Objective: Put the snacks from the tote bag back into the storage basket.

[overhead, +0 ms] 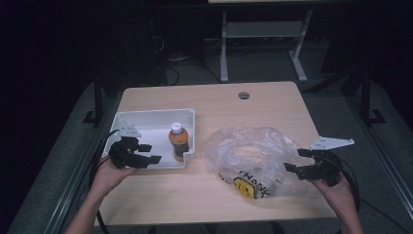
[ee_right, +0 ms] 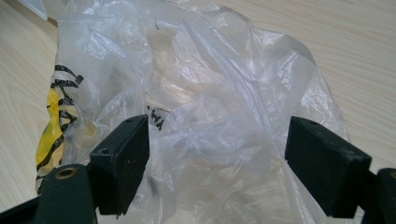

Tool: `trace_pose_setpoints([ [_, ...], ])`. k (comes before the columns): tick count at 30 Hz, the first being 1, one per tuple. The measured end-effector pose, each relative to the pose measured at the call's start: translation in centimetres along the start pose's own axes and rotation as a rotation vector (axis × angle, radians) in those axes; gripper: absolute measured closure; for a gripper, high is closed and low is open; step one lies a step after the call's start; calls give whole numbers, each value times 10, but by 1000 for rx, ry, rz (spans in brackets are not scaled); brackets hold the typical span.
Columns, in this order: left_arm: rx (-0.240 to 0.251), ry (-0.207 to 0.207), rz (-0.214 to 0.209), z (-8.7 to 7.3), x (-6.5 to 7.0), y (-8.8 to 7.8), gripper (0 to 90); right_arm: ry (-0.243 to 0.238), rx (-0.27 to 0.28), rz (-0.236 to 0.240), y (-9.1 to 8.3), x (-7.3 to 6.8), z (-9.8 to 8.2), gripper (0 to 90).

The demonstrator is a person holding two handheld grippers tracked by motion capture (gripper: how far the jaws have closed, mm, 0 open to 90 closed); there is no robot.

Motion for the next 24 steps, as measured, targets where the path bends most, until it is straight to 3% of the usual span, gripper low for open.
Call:
trace_pose_setpoints([
  [5,19,-8,5,-2,1,-1,356,7,-3,1,0,0,-1,215],
  [12,5,7,14,-7,2,0,357,1,-2,3,1,0,-1,216],
  [24,14,-14,10,-20,5,5,356,2,-10,2,1,-1,-2,216],
])
Point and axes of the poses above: each handheld gripper's, and its own axes: y roughly forward along the jaws, z roughly out of its top, x roughly to its right, the point moved 4 cm from there along y, roughly forward along the jaws, and after that the axes turned 11 degrees about y, right-handed, at the moved point
